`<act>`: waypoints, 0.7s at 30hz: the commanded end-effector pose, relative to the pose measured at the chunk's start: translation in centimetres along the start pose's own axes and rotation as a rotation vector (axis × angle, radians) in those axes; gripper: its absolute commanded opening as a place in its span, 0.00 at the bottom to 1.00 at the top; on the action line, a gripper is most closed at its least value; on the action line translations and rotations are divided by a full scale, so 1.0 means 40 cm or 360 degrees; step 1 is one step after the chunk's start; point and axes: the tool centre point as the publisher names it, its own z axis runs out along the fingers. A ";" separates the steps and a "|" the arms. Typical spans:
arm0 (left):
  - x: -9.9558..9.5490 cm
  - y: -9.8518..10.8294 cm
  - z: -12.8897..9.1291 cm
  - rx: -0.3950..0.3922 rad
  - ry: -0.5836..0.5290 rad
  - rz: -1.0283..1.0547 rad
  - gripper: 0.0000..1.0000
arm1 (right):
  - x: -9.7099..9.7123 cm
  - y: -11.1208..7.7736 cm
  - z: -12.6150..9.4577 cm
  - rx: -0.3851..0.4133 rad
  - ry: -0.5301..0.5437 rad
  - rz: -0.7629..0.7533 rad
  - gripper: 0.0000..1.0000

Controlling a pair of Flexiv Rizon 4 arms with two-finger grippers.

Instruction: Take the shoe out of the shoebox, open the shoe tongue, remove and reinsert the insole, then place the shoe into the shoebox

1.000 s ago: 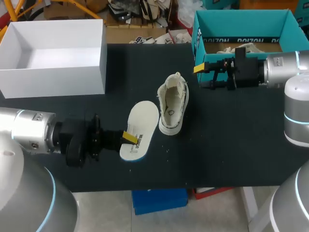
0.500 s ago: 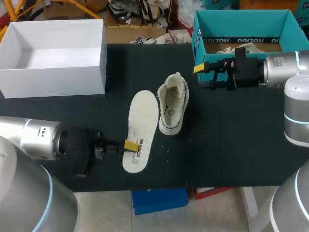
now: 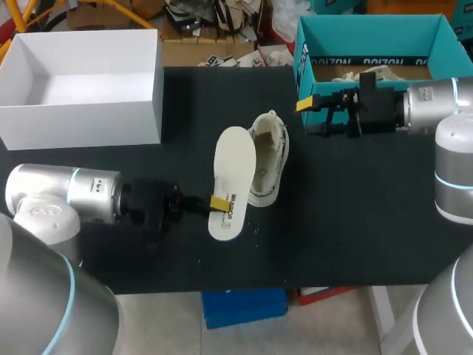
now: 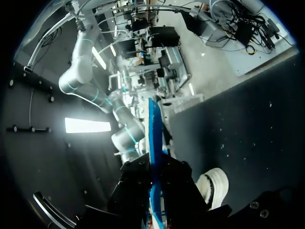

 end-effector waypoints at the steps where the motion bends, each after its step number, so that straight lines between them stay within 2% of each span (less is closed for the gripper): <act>1: 0.039 0.093 0.058 0.0043 -0.0004 0.0007 0.00 | -0.001 -0.002 0.002 -0.0004 0.0000 0.0000 1.00; 13: 0.075 0.219 0.124 -0.0010 0.0012 0.0052 0.00 | -0.001 -0.002 0.002 -0.0004 0.0000 0.0000 1.00; 21: 0.050 0.254 0.135 -0.0033 -0.0009 0.0057 0.00 | -0.001 -0.002 0.002 -0.0004 0.0000 0.0000 1.00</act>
